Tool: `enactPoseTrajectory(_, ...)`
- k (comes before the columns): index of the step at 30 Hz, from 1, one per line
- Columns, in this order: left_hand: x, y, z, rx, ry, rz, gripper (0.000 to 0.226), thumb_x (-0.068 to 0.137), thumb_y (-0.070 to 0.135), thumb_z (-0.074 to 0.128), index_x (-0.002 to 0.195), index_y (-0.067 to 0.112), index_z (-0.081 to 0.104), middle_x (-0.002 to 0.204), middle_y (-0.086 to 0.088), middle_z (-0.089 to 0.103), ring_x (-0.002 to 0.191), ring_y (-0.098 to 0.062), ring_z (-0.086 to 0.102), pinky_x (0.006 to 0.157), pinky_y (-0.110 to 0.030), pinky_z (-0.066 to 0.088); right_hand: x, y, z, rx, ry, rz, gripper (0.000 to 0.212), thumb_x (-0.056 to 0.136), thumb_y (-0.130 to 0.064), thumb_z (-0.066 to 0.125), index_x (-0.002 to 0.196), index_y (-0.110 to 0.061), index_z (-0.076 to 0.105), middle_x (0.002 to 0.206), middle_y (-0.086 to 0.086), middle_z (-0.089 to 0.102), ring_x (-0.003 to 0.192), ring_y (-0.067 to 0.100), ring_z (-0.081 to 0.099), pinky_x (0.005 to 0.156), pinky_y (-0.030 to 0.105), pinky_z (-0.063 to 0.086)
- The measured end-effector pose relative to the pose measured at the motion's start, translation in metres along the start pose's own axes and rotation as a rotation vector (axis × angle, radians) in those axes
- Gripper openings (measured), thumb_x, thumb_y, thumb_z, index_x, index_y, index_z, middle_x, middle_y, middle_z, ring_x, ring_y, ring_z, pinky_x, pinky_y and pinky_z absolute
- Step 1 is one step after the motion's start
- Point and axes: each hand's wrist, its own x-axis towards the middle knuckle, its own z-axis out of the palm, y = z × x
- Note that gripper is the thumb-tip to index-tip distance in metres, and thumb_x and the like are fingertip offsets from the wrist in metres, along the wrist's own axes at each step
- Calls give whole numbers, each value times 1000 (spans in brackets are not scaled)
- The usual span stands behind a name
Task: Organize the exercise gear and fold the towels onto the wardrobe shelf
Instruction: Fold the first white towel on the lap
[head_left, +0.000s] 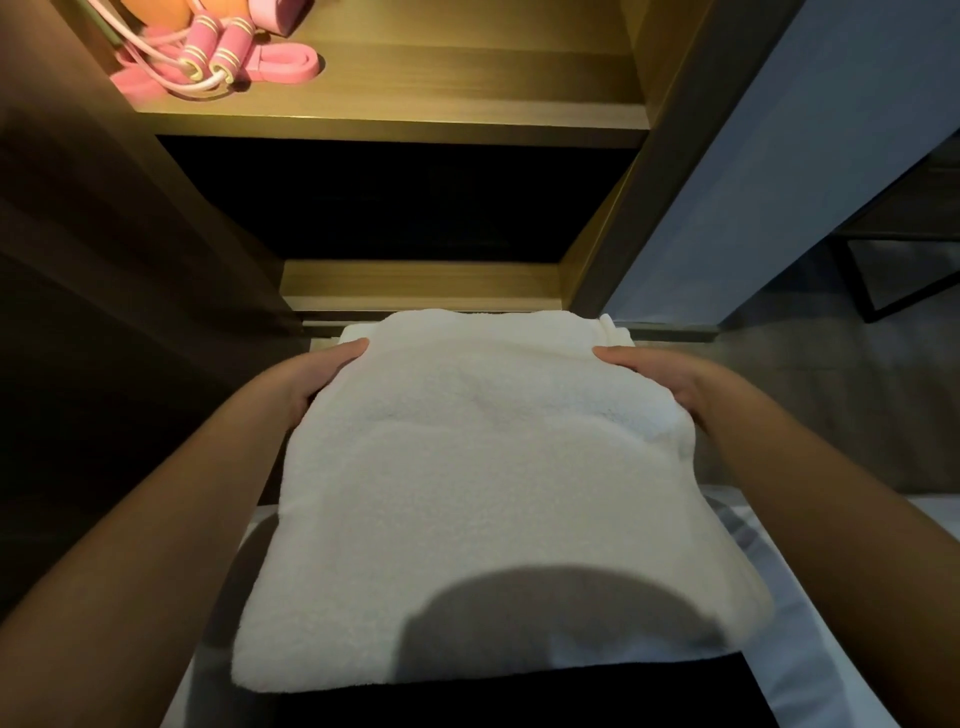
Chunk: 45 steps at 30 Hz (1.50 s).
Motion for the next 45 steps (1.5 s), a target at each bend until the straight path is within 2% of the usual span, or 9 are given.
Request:
enactPoseTrajectory(13,-6,11,-21,-1,-118,75,64,76,45,75,128,11,57,127,-14,63,118,-35,58,108,-48,40,-8,-12,-3,31,-38,-22,48,70,-42,78,109,-19,60,108,11,67,97,32,64,65,44,52)
enactPoseTrajectory(18,-54,45,-33,124,50,498,43,79,45,72,105,11,70,103,-5,74,95,-26,70,89,-42,52,-41,-41,-20,102,173,-372,31,73,-29,82,94,-14,65,78,2,75,68,21,73,53,33,57)
enactPoseTrajectory(23,-133,103,-63,54,145,902,16,77,28,75,87,17,70,80,8,76,71,-6,72,60,-20,54,-116,-90,-44,108,273,-796,25,72,-28,83,90,-15,71,84,-2,76,75,14,73,60,26,59)
enactPoseTrajectory(28,-186,113,-85,184,313,1244,24,75,15,78,86,32,67,79,29,70,78,13,65,59,-4,47,-174,-98,-50,37,349,-1230,21,68,-17,82,86,-23,73,83,-7,76,76,3,70,64,16,55)
enactPoseTrajectory(31,-192,94,-83,371,373,1361,35,79,15,76,95,44,64,102,27,65,100,7,59,75,-12,47,-171,-83,-50,-173,432,-1363,30,78,-3,77,97,-24,70,98,-2,72,86,1,66,77,22,55)
enactPoseTrajectory(34,-188,75,-79,468,414,1474,29,74,22,76,96,40,68,109,15,60,101,1,57,80,-11,46,-161,-66,-49,-316,464,-1417,31,79,-3,75,102,-23,69,106,3,68,96,9,64,87,23,51)
enactPoseTrajectory(37,-172,44,-71,592,450,1494,27,76,12,79,101,21,74,109,1,60,99,-8,59,82,-22,49,-144,-37,-47,-385,454,-1402,29,78,-6,77,100,-23,70,104,3,68,95,8,64,84,17,48)
enactPoseTrajectory(41,-136,-33,-43,789,375,1463,28,81,32,66,95,10,75,104,-5,59,92,-20,63,76,-27,48,-105,35,-26,-512,456,-1324,21,77,0,77,94,-10,70,93,12,67,87,12,64,76,13,46)
enactPoseTrajectory(45,-123,-88,-29,779,220,1374,31,82,45,60,100,23,73,110,4,55,99,-8,59,74,-26,49,-82,96,-6,-500,372,-1288,36,72,14,76,96,-13,71,93,6,64,88,9,62,78,23,49)
